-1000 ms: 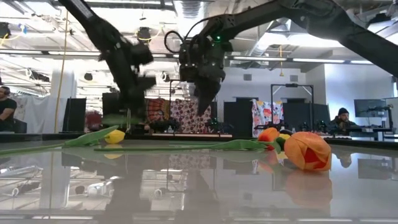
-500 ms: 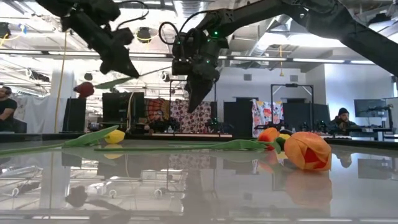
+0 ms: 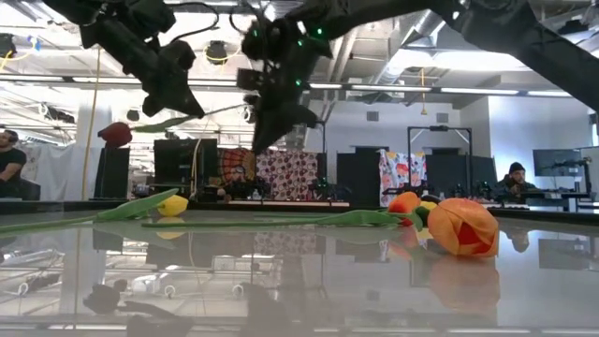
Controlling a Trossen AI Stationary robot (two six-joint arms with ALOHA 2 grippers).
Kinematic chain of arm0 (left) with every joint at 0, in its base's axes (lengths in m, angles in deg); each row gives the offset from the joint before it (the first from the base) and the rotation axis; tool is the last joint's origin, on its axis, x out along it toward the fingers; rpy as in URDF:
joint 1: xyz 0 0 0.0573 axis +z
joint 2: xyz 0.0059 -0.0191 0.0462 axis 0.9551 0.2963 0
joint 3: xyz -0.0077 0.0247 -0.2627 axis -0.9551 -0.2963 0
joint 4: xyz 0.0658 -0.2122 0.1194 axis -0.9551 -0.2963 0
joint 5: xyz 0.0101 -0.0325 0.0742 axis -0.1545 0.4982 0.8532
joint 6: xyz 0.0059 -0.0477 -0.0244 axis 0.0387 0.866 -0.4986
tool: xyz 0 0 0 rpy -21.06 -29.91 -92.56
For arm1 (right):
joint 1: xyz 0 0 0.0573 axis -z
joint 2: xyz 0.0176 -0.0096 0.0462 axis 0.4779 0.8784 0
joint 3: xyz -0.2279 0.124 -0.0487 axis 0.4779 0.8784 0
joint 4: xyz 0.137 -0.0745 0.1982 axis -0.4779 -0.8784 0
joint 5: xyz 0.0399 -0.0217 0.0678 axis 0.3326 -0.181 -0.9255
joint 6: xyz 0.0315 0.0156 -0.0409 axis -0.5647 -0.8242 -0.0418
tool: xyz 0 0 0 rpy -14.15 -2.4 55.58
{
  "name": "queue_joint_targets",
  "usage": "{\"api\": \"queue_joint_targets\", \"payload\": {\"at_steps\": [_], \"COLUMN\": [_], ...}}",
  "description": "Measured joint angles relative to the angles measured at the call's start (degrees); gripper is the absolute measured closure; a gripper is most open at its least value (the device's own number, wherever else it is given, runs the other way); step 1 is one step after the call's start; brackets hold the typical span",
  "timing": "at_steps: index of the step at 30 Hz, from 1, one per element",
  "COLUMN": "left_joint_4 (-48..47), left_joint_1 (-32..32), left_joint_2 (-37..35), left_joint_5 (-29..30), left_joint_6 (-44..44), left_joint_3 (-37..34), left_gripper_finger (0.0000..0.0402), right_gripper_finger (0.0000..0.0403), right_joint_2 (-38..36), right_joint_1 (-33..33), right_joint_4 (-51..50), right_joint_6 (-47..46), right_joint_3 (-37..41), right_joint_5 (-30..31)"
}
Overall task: Sort flowers into vase by color
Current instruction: Put the maroon flower into the pink flower vase
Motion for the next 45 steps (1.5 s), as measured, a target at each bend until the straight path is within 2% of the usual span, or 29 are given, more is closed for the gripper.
{"api": "queue_joint_targets", "payload": {"at_steps": [4,7,14,20,27,36,40,45], "left_joint_4": [-0.24,-0.25,-1.01,-4.62,-6.34,-6.34,-6.34,-5.77], "left_joint_1": [-1.47,-1.89,-1.92,-2.03,-4.22,-6.58,-6.56,-6.56], "left_joint_2": [1.82,2.39,2.6,2.6,2.6,2.6,2.6,2.6], "left_joint_5": [0.17,1.68,4.28,1.74,-1.39,-0.62,0.5,2.06], "left_joint_6": [0.15,-0.02,0.08,0.39,-1.14,-2.6,-3.4,-3.81], "left_joint_3": [0.0,0.0,0.0,0.0,0.0,0.0,0.02,0.02], "left_gripper_finger": [0.04,0.04,0.04,0.04,0.04,0.04,0.04,0.0395], "right_gripper_finger": [0.0291,0.0265,0.0202,0.0183,0.0185,0.0194,0.0227,0.0301], "right_joint_2": [0.02,-0.39,-0.67,-0.72,-0.71,-0.7,-0.7,-0.68], "right_joint_1": [-3.09,-5.11,-8.66,-8.46,-6.03,-3.91,-3.7,-3.65], "right_joint_4": [4.42,4.53,6.03,9.83,14.18,13.32,12.6,12.25], "right_joint_6": [2.19,6.5,11.77,14.82,15.81,11.73,10.82,10.99], "right_joint_3": [0.02,0.02,0.04,0.04,0.07,0.09,0.09,0.09], "right_joint_5": [12.21,17.26,23.29,27.24,26.9,24.33,23.66,23.63]}}
